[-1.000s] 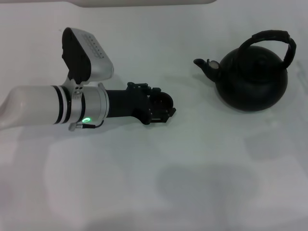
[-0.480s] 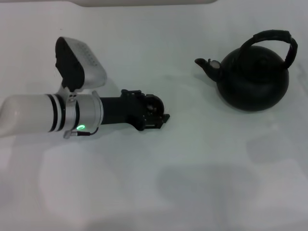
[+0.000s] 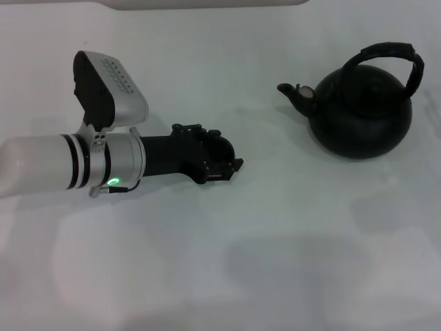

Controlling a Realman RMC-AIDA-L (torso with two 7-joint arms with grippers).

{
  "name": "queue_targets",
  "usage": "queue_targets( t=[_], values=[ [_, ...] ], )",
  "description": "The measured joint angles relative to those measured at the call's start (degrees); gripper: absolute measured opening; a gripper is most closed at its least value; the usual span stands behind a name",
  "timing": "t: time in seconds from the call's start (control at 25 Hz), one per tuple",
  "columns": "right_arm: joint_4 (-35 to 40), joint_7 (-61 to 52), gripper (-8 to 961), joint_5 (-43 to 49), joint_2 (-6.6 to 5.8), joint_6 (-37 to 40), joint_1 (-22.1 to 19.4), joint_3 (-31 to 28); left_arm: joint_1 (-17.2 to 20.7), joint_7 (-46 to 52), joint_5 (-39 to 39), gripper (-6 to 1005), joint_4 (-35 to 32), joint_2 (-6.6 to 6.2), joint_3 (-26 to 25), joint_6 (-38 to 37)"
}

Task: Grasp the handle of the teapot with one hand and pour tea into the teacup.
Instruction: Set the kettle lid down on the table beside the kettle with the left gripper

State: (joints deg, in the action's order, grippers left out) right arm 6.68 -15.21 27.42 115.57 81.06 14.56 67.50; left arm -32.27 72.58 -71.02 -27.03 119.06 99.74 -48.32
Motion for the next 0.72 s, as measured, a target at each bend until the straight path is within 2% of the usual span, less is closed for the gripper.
queue_targets(
  t=[0.4, 0.72],
  values=[
    [0.0, 0.0, 627, 0.0, 0.0, -0.2, 0.1, 0.0, 0.0, 0.2, 0.1, 745, -0.2, -0.06, -0.1, -0.1],
    [-0.6, 0.0, 628, -0.1, 0.0, -0.2, 0.0, 0.0, 0.7, 0.3, 0.0, 813, -1.6, -0.05, -0.1, 0.1]
  ],
)
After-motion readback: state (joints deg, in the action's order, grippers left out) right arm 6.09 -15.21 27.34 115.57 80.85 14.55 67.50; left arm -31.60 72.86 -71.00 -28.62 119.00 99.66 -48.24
